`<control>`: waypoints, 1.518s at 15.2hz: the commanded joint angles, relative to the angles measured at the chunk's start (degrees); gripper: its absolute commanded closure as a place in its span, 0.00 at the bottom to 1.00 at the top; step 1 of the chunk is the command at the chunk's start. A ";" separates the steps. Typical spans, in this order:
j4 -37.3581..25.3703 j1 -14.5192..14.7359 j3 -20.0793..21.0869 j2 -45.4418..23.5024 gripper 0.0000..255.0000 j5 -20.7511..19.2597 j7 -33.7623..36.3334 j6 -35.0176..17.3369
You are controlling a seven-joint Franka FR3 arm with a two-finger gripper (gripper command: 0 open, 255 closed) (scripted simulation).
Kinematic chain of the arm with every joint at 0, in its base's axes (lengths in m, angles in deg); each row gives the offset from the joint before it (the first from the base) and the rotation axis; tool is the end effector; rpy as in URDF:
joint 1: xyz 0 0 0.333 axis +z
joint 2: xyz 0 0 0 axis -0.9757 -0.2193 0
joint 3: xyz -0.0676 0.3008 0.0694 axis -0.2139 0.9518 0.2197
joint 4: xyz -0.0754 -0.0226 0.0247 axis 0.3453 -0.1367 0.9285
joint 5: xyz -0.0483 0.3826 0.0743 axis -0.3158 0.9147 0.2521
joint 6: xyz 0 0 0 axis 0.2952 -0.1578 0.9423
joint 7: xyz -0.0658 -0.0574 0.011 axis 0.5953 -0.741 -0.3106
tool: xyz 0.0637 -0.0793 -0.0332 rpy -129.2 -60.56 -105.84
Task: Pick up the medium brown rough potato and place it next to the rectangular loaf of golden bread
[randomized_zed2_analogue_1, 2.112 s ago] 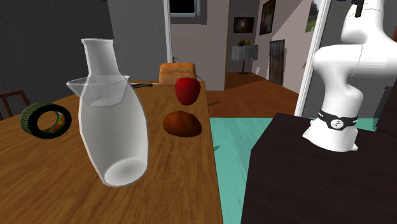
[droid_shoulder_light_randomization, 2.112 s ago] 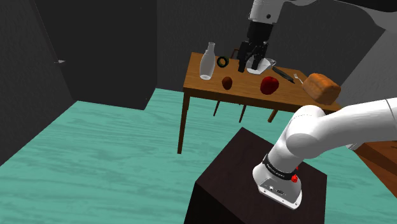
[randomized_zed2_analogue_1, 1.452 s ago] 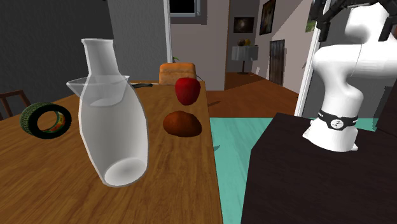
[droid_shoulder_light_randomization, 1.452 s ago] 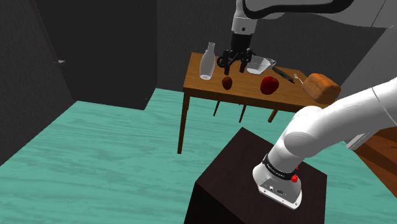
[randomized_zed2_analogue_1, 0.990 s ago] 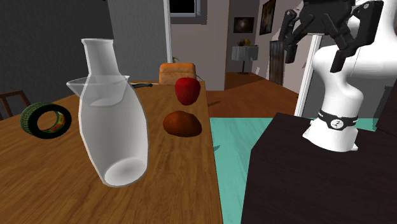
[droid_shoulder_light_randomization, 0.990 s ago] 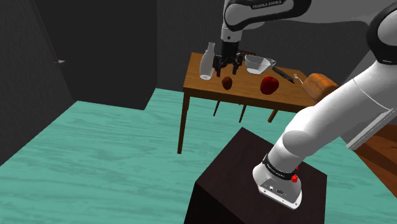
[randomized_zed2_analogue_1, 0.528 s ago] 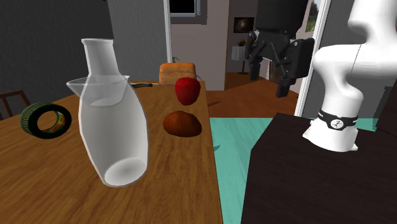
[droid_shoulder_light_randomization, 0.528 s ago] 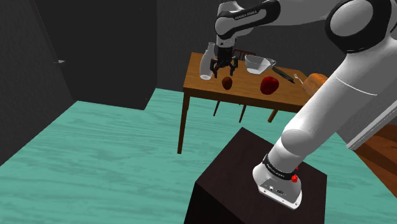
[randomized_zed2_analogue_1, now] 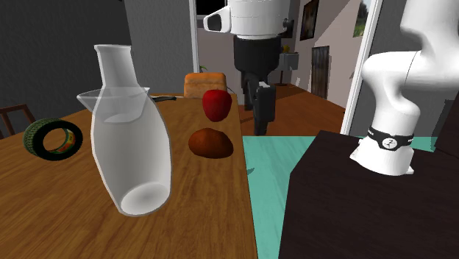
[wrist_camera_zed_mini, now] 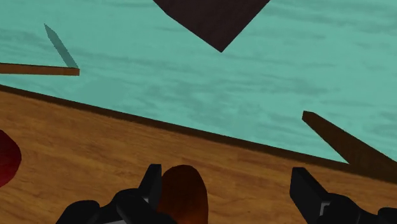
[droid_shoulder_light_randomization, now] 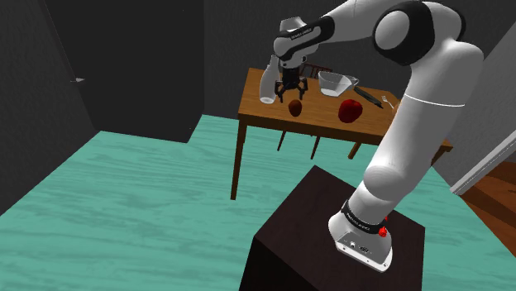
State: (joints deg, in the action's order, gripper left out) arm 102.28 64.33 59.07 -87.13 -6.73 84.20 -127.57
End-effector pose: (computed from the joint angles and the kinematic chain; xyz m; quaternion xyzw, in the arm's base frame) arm 0.5171 -0.2620 0.4021 0.9074 -0.3990 -0.0880 0.0983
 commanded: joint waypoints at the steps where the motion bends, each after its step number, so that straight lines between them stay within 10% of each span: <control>1: -3.19 -0.91 -0.87 -3.77 0.00 -0.13 0.92 -0.27; 7: -13.15 -3.82 -3.15 -14.08 0.00 0.21 2.84 0.19; 22: -8.93 -4.51 -3.34 -15.19 0.00 0.10 2.96 -5.23; 23: -8.93 -4.51 -3.34 -15.19 1.00 0.10 2.96 -5.23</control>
State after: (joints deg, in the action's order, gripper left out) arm 93.32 59.83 55.73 -102.28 -6.64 87.16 -132.80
